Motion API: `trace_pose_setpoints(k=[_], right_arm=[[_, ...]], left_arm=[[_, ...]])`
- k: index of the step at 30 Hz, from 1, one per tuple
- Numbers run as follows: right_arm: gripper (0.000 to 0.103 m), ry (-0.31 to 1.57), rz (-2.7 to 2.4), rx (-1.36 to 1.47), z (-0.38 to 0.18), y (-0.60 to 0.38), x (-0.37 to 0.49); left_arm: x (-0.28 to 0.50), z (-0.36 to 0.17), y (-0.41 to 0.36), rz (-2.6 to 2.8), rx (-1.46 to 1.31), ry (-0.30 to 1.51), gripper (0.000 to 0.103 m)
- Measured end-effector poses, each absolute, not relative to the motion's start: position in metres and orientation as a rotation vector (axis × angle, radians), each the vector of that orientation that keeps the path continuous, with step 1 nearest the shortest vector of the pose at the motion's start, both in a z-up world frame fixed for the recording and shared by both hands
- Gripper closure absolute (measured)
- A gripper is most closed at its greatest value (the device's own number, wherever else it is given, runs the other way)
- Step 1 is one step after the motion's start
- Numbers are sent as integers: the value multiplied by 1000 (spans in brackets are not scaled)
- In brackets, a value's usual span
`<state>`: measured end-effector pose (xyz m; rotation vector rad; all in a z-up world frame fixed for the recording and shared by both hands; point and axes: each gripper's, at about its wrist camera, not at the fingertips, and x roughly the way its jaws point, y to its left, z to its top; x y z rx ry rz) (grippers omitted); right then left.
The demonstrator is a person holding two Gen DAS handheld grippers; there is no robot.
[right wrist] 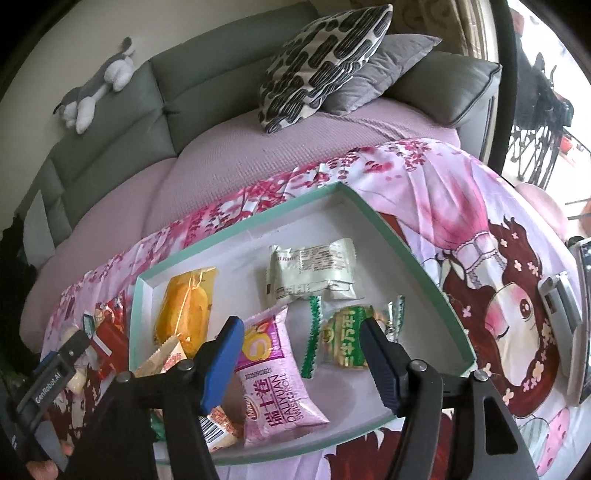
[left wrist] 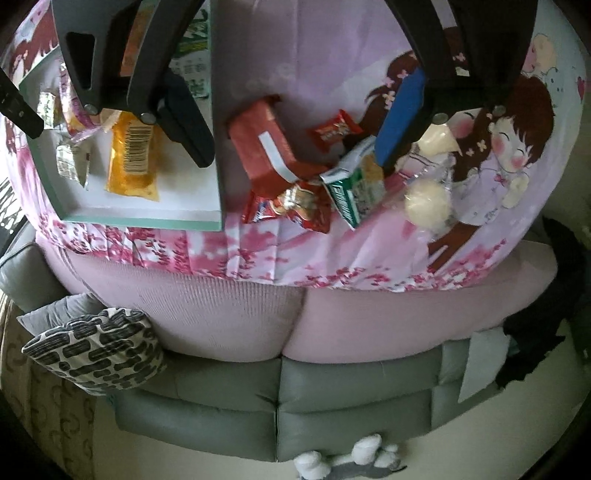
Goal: Organize snacks
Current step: 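Open both tools to release the tan bread bag and white bag into the tray, then move both tools back over the snack pile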
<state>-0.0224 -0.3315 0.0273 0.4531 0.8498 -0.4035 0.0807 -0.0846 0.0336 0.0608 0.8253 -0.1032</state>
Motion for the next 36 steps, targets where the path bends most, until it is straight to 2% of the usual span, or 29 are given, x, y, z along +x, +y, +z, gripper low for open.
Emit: trace_pose_setpoints(k=[2,3,4,5,7,24,36], right_arm=[[23,855,-401,447,26,-329,-21],[21,856,-398,443,26,-328,-20],[16,855,-396,440,26,-327,-20],[9,854,-395,435,26,-326,-19],[0,851,-400,424,27,-325,-19],[0,797,-389,398,29,-318,-18],[0,784,-383,429,28,-315,-15]], left_arm=[[81,34,-84,-91,68,816,14],[81,33,-84,-86,71,815,11],[82,33,-83,-81,71,817,4],[82,32,-82,-78,70,818,2],[83,31,-79,-71,66,822,2],[86,27,-65,-32,36,835,2],[87,33,-46,-20,-48,775,2]])
